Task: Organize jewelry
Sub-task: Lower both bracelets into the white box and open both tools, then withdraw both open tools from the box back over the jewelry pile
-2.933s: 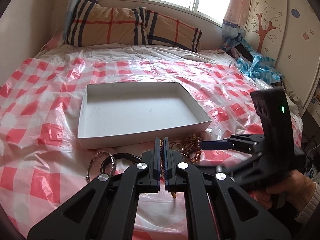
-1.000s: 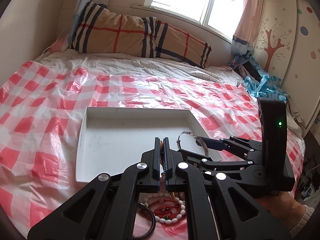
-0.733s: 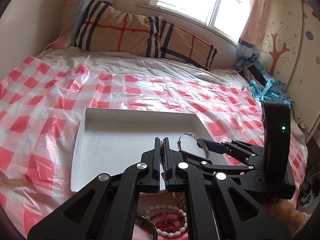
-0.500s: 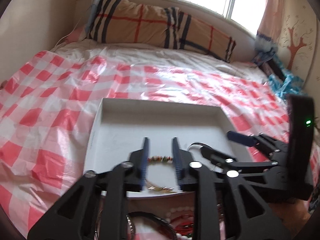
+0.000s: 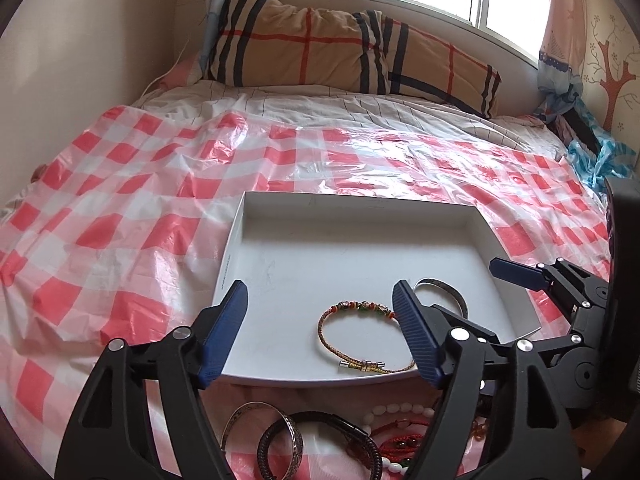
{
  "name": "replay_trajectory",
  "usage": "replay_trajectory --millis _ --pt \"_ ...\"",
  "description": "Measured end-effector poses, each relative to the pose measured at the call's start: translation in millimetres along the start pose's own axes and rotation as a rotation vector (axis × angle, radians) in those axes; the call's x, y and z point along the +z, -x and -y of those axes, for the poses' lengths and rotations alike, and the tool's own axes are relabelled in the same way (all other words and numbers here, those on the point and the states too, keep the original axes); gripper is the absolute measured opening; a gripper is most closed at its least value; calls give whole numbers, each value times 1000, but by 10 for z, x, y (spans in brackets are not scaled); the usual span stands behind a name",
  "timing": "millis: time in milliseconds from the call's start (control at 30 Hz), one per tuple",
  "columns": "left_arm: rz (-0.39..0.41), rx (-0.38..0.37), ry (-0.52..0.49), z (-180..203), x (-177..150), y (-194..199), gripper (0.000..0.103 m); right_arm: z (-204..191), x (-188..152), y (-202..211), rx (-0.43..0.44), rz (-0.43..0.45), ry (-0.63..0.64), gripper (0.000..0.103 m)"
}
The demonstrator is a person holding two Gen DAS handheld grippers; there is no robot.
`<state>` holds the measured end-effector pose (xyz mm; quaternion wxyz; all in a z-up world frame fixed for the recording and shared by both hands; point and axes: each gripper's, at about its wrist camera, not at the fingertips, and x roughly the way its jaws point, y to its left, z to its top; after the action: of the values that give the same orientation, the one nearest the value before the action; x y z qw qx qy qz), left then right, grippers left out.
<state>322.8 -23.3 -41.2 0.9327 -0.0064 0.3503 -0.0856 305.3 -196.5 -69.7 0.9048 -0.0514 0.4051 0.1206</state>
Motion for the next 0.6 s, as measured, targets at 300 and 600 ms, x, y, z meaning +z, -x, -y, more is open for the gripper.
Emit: replay_trajectory --millis 300,600 --pt "51 46 -78 128 -66 197 83 4 -31 89 -32 7 3 88" --pt "81 53 -88 172 -90 317 88 0 -58 189 -52 18 1 92"
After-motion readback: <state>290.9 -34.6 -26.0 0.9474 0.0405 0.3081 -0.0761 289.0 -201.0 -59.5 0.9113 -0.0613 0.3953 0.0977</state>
